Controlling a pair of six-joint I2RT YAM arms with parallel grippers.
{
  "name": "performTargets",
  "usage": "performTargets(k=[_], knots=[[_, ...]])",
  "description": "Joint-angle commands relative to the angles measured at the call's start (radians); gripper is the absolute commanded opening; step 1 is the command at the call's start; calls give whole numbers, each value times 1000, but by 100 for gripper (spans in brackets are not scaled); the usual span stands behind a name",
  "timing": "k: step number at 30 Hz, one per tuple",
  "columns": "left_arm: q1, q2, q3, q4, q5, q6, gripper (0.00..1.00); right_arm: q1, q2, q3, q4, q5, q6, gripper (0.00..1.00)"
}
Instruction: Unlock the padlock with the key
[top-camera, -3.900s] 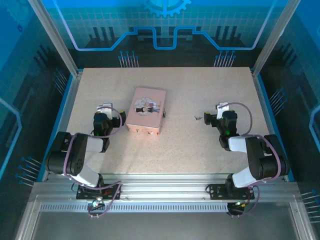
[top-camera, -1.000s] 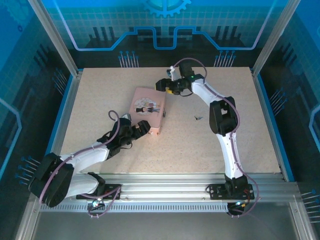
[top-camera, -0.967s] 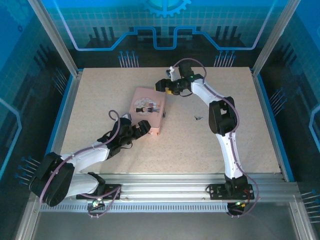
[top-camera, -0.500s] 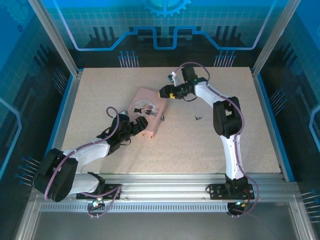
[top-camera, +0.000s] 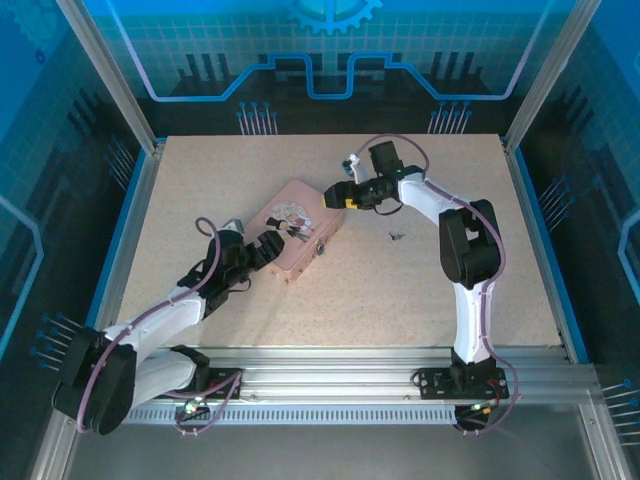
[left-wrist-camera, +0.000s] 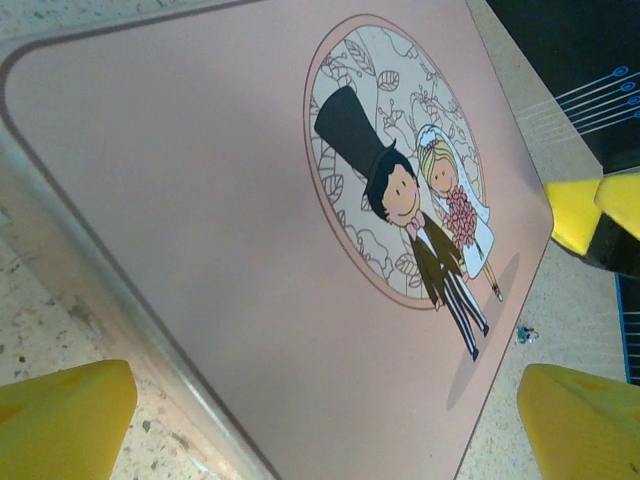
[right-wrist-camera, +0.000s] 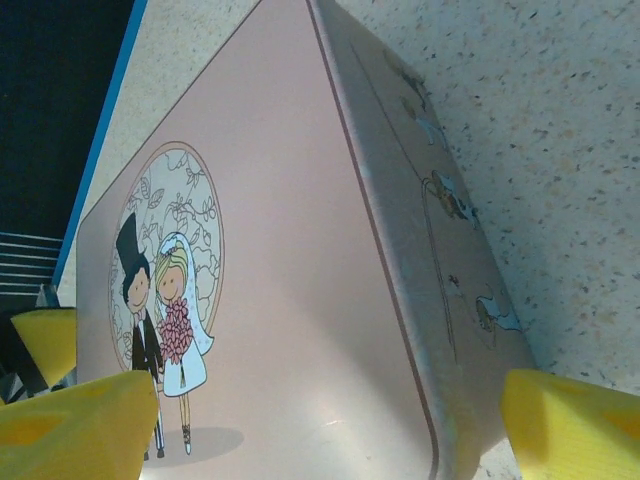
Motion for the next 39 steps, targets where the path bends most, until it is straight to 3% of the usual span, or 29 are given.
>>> performTargets(k=[1,8,15,25,30,39], knots=[[3,-31,-36,-14,27,-36,99,7,39,102,-25,15,13,89],[1,-7,-17,6,47,-46,96,43,160,276,-130,2,-14,84],[3,82,39,25,54,-23,95,53,138,230,-132,-9,-37,78],[15,216,158,27,102,34,95,39,-119,-205,55,-1,-7,76],[15,316,244,38,176,47,89,32,-254,-418,143,25,38,74],[12,522,429,73,321,41,83,9,-341,-535,203,126,126,74]])
